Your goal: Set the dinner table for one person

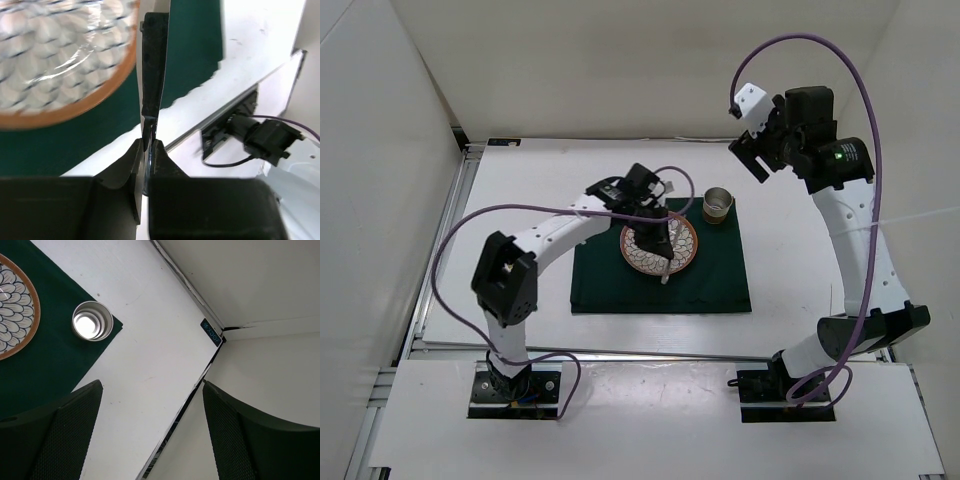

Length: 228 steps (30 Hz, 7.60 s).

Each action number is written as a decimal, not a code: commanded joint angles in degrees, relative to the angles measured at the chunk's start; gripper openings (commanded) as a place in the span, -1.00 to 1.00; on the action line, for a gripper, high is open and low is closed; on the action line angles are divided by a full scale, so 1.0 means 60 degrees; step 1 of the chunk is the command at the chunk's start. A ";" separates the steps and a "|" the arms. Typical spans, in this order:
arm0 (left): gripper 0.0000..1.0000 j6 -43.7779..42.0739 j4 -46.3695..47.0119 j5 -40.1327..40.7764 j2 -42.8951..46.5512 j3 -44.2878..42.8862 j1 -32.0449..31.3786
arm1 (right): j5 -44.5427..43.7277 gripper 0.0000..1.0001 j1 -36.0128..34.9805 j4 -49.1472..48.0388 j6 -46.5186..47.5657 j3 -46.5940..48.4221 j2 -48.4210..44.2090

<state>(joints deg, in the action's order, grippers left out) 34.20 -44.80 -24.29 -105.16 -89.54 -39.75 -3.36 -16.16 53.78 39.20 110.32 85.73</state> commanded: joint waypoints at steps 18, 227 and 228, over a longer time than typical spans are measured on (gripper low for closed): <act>-0.80 0.2459 0.0596 0.0636 -0.3037 -0.3092 -0.1739 | -0.3191 0.94 0.0248 -0.3280 -0.1348 -0.0311 -0.0900; 0.98 -0.4277 -0.0475 0.3654 0.3611 0.2324 0.8031 | 0.0339 0.99 0.3411 0.0207 -0.1275 -0.3855 -0.0285; 0.98 -0.4278 -0.0473 0.3799 0.3698 0.2427 0.8031 | 0.0339 0.99 0.3412 0.0091 -0.1188 -0.4044 -0.0285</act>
<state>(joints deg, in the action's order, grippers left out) 11.16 -50.33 -2.22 -84.62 -76.20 8.21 -3.40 4.21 56.60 30.98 88.01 85.47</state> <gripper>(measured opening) 0.981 0.995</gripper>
